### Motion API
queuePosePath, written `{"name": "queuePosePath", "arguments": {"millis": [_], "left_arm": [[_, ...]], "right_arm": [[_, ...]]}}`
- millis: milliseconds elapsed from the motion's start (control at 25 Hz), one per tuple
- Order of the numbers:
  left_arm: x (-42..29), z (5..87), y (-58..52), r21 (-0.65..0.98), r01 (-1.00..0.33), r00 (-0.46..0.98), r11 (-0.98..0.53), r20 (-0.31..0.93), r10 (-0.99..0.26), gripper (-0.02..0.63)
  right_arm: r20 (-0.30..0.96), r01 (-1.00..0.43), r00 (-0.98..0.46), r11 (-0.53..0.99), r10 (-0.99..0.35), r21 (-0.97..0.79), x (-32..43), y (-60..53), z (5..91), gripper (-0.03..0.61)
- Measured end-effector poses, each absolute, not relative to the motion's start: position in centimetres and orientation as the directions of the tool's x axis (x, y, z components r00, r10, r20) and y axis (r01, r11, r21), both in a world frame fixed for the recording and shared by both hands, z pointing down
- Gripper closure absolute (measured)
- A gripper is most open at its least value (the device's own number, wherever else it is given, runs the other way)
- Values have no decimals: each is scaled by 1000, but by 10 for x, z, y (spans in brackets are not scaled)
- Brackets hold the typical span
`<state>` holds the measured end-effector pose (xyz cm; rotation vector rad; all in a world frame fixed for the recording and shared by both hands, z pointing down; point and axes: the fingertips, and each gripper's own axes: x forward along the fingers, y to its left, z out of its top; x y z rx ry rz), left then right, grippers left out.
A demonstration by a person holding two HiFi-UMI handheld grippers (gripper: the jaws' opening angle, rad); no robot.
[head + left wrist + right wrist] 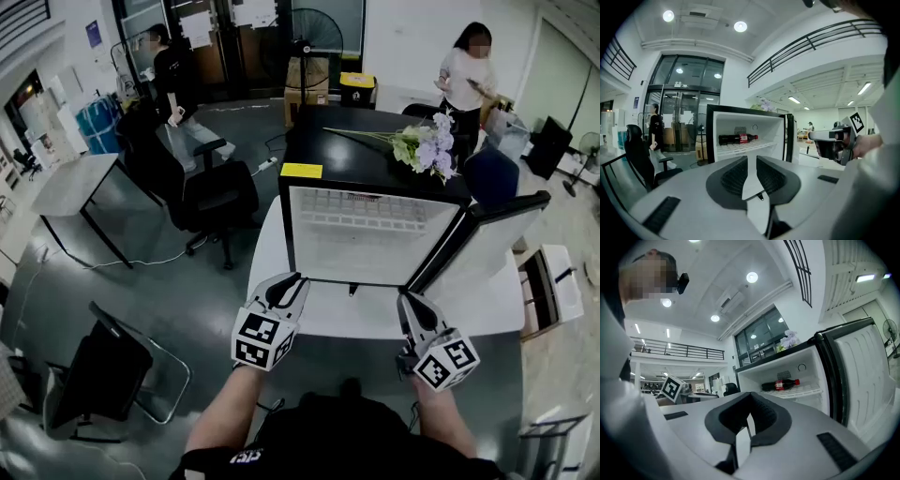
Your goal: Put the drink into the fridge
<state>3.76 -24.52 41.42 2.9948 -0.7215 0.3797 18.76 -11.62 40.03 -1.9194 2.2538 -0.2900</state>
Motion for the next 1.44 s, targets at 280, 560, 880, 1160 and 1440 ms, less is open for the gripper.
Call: {"name": "queuePosePath", "arguments": {"millis": [280,560,880,1160,1440], "left_arm": [[22,402,-248,-50,-397,890,-916,223,-398,543],[24,393,-232,-22,-405,894,-914,198,-401,543],[42,389,-229,-3,-471,867,-882,184,-463,543],[62,383,-228,-15,-485,858,-874,185,-479,544],[87,375,-225,-21,-467,866,-884,190,-462,544]], "right_arm": [[6,-980,-141,139,-990,-144,165,-112,377,568],[-28,-981,-154,156,-988,-112,168,-104,364,568],[10,-975,-208,207,-978,-87,185,-103,369,568],[-46,-977,-215,214,-976,22,213,-111,331,568],[-41,-982,-161,165,-986,-93,262,-83,351,568]]}}
